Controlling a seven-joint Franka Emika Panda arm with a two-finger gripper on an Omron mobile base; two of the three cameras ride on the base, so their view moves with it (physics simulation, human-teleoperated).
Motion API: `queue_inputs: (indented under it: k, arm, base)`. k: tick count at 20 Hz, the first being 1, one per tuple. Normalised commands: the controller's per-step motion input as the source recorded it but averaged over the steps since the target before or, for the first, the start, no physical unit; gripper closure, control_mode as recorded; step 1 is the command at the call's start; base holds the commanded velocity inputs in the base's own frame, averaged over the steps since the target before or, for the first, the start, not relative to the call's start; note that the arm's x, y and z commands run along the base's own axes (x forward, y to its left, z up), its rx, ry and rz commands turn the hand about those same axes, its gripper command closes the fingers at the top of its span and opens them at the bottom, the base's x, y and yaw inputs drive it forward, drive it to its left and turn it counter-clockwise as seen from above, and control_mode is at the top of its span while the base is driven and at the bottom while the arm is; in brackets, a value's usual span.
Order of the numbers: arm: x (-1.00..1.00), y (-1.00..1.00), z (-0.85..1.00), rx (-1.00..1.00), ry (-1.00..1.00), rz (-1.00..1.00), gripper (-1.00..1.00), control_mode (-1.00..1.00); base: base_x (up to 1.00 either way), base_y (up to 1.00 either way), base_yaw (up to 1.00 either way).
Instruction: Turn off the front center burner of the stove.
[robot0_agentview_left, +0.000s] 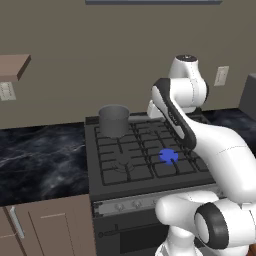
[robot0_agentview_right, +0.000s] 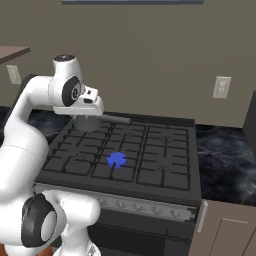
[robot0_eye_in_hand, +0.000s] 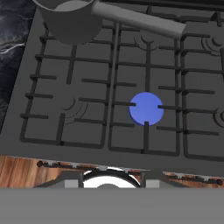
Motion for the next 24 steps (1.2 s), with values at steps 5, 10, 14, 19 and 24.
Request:
queue_inputs:
  k: [5, 10, 14, 19, 24]
  arm:
    - [-0.08, 0.0, 0.0, 0.0, 0.0, 0.0, -1.0, -1.0]
    - [-0.24, 0.0, -0.02, 0.0, 0.0, 0.0, -1.0, -1.0]
    - [-0.36, -0.06, -0.03, 0.0, 0.0, 0.0, -1.0, -1.0]
    - [-0.39, -0.29, -0.09, 0.0, 0.0, -0.04, -1.0, -1.0]
    - [-0.48, -0.34, -0.1, 0.06, 0.0, -0.04, -1.0, -1.0]
  base:
    - [0.0, 0.0, 0.0]
    - [0.0, 0.0, 0.0]
    - [0.0, 0.0, 0.0]
    - [0.0, 0.0, 0.0]
    - [0.0, 0.0, 0.0]
